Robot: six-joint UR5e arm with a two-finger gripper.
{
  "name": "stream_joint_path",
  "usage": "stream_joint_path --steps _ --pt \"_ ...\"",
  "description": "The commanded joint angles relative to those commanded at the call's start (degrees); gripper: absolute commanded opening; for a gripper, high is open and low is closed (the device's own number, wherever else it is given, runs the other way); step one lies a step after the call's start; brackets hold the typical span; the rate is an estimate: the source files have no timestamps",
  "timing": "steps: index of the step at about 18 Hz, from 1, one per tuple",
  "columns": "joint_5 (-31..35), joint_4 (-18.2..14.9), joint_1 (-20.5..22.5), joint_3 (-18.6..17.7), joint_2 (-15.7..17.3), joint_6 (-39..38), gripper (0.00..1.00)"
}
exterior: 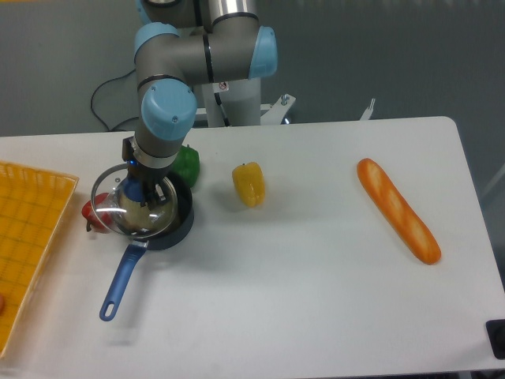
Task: Close the pot lid
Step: 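Adjust and settle the glass lid onto the saucepan rim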
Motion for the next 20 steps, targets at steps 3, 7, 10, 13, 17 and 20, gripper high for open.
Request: stream_joint_path --steps 3,7,10,13,17,20 --pt "0.09 0.00 0.35 -0.09 -0.09 0.53 0.44" --pt "0.18 0.00 0.35 -0.53 -0.09 0.62 0.45" --pt "0.26 0.00 0.35 -0.53 -0.09 0.62 0.45" --pt "0.26 0.00 0.26 -0.62 -0.09 0.62 0.45" --pt "0.26 0.00 0.18 -0.70 -0.17 0.62 0.46" --pt "0.26 0.00 0.26 -0.70 -0.26 0.62 0.49"
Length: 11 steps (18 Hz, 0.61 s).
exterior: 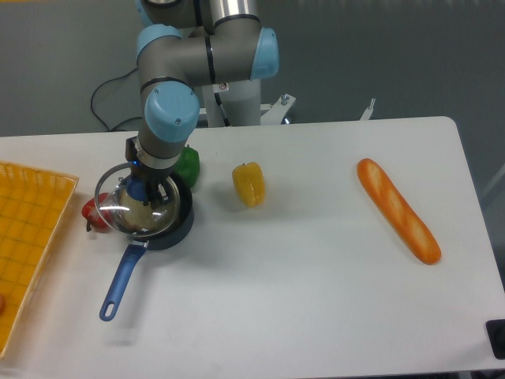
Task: Close the pot lid
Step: 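Adjust and settle the glass lid onto the saucepan rim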
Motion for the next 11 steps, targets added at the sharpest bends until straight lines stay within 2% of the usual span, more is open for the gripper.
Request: stream_joint_path --steps 6,9,11 --pt "0.00 0.09 -0.18 0.00 -0.09 0.00 0.49" --pt "0.26 0.17 -0.18 0.00 -0.18 0.35 0.58" --pt "0.35 0.09 -0.26 -0.09 -0.26 1.32 0.60"
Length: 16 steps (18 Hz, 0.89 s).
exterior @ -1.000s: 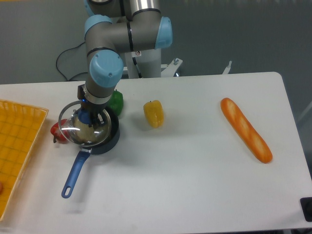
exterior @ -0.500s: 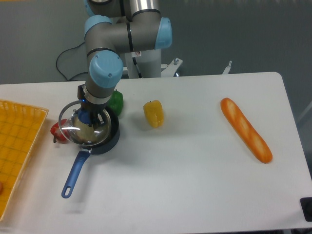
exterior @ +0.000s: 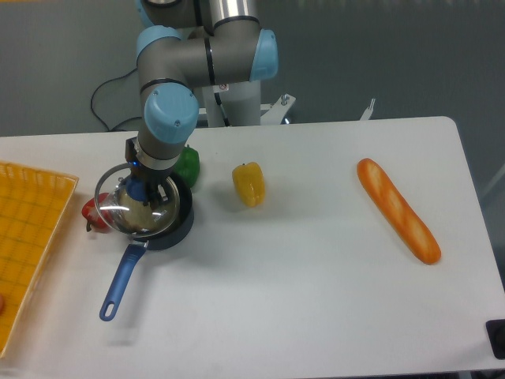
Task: Close the pot lid
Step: 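Adjust and settle the glass lid onto the saucepan rim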
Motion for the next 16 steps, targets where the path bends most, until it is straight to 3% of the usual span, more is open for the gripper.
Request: stream_joint_path --steps 16 --pt "0.44 0.00 -0.18 0.00 -0.09 0.09 0.63"
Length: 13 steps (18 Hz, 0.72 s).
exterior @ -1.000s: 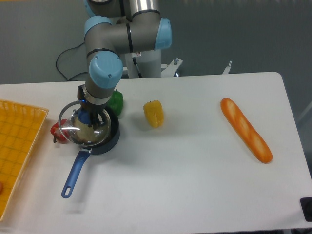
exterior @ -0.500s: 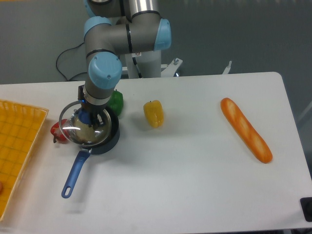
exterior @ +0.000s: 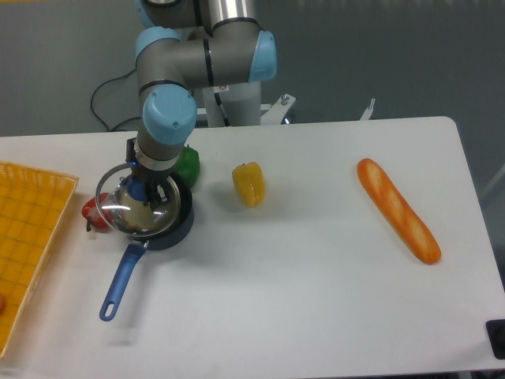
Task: Close the pot lid
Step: 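Adjust and settle the glass lid onto the saucepan rim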
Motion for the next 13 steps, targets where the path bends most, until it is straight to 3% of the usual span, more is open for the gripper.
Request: stream_joint_path --steps 13 --pt "1.23 0.00 -0.18 -0.53 -0.18 0.18 0.64"
